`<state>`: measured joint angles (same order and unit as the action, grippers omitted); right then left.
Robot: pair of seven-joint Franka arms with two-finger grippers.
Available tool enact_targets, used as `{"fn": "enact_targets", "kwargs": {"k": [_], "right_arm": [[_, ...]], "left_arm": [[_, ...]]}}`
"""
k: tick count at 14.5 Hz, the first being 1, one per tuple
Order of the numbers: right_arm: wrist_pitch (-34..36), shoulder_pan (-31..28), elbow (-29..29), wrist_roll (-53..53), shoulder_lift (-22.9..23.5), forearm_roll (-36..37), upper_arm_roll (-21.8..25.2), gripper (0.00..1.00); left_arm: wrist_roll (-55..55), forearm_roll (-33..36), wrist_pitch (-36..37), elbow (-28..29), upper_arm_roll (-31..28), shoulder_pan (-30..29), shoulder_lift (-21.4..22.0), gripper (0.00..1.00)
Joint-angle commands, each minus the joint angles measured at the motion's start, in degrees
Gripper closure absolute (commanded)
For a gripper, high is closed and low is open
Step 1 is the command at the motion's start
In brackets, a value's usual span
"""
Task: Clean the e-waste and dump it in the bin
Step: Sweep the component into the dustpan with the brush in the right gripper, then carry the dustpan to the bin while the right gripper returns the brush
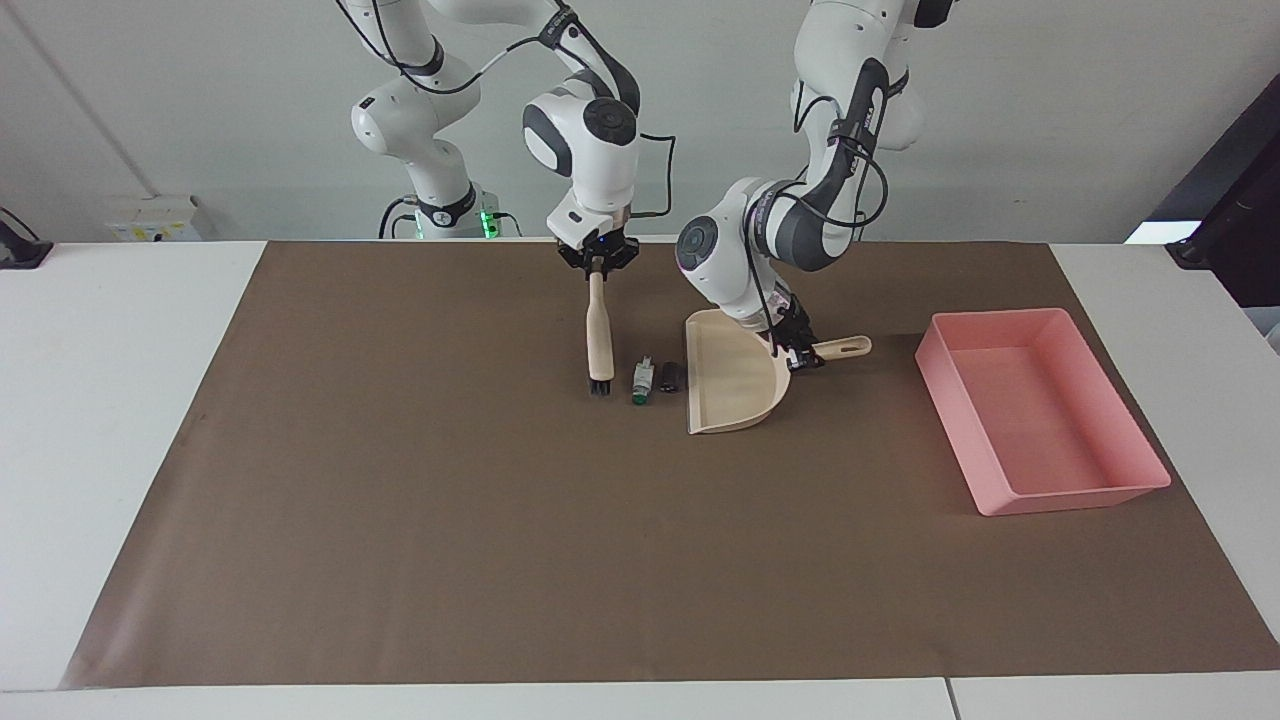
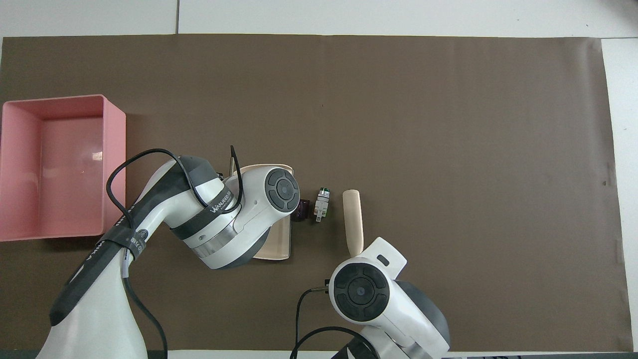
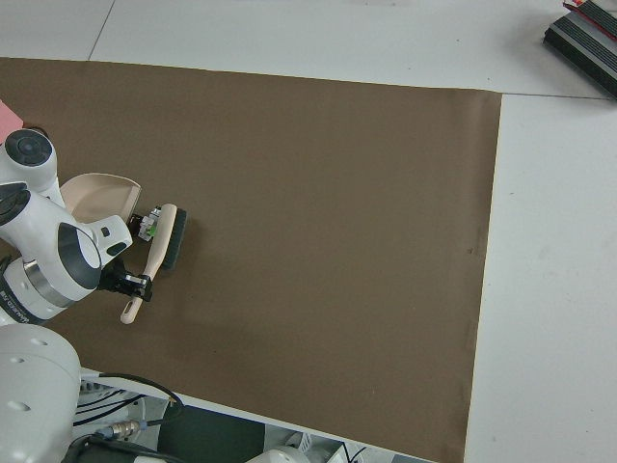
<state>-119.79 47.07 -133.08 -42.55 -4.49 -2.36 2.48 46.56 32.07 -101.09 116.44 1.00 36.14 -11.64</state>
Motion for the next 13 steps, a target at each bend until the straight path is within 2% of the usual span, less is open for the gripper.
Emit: {"fn": "enact_targets", "kwargs": {"k": [1, 4, 7, 8, 10, 12, 13], "right_arm": [[-1.58, -0.49, 3.87, 0.63, 4.57, -0.98, -0.02, 1.0], [-2.02, -0.06, 4.4, 0.63, 6.06, -0.98, -0.11, 1.0], [-2.72, 3.11, 9.84, 1.94, 11.15, -4.22, -0.37, 1.0], [-2.9, 3.29, 11.42, 3.95, 12.04, -6.41, -0.54, 1.0], [-3.08, 3.38, 14.15, 12.71, 13.01, -16.39, -0.81, 1.0], [-6.74, 3.9, 14.69, 18.54, 13.72, -24.85, -0.81, 1.0], [-9.29, 4.86, 14.86, 18.56, 13.98, -26.71, -0.81, 1.0]], "left_arm": [[-0.68, -0.34, 0.28, 0.28, -0.2, 0.95, -0.14, 1.0], [-0.68, -0.43, 0.19, 0.28, -0.2, 0.95, -0.14, 1.0], [-0.68, -0.43, 0.19, 0.28, -0.2, 0.86, -0.05, 1.0], [-0.68, -0.69, 0.1, 0.63, -0.2, 0.77, -0.05, 1.0], [-0.68, -1.22, -0.16, 0.81, -0.2, 0.68, -0.05, 1.0], [-0.68, -2.27, -1.82, 0.81, -0.29, 0.33, 0.04, 1.0], [-0.68, -2.88, -2.7, 0.81, -0.29, 0.25, 0.04, 1.0]]}}
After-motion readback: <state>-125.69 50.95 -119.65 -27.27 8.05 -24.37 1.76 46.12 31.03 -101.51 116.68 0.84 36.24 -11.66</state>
